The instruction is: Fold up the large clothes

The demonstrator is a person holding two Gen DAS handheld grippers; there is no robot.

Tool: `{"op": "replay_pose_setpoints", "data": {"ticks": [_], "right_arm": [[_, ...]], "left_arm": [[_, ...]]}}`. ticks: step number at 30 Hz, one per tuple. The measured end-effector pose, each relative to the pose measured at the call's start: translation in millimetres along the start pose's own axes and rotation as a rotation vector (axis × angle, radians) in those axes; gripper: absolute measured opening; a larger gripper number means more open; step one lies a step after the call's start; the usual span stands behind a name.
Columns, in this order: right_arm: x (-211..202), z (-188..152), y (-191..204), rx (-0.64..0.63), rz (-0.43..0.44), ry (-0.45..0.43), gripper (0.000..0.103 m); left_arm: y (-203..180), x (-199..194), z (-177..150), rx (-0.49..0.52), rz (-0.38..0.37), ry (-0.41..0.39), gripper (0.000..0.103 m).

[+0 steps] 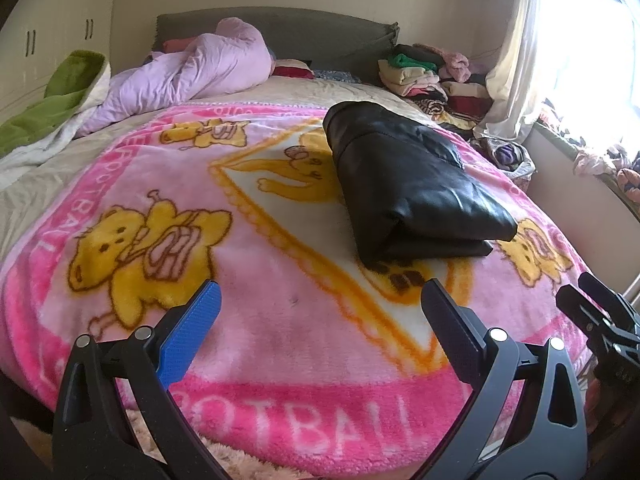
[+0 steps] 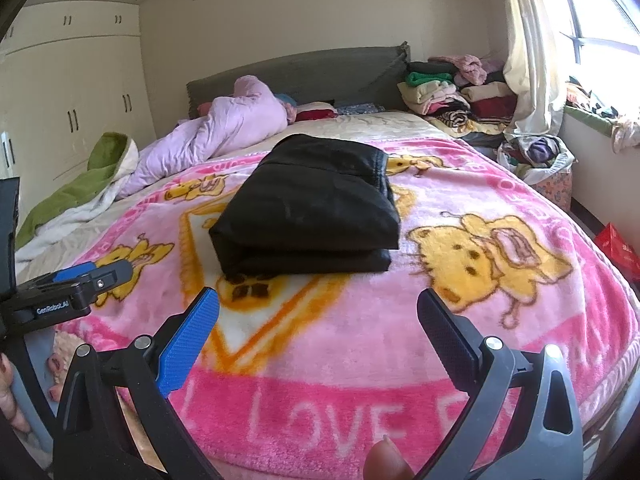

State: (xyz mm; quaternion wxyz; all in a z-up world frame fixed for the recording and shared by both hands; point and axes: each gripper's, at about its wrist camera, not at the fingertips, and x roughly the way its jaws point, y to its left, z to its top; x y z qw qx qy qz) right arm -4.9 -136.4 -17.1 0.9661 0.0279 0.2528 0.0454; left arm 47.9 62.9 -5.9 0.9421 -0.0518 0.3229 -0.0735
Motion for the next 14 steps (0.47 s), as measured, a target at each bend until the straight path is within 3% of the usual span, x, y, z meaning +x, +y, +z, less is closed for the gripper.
{"op": "replay_pose_setpoints", "data": {"ticks": [9,12,14], "right_arm": [[-10.2,-1.9,-44.5,0.112,-0.099,-0.002,0.099],[-22.2,-9.3,-91.9,0.213,-0.226,0.012,0.099],[-36.9,-19.4,-135.7,0.289,-0.365,0.017,0.099]], "left_arm": [[6.3,4.9,5.3,-0.029,0.035,0.036,0.094],[25.8,8.5,19.1,-0.065,0.072,0.056,0.094],[55.3,14.4,39.5,-0.104,0.109,0.079,0.094]]}}
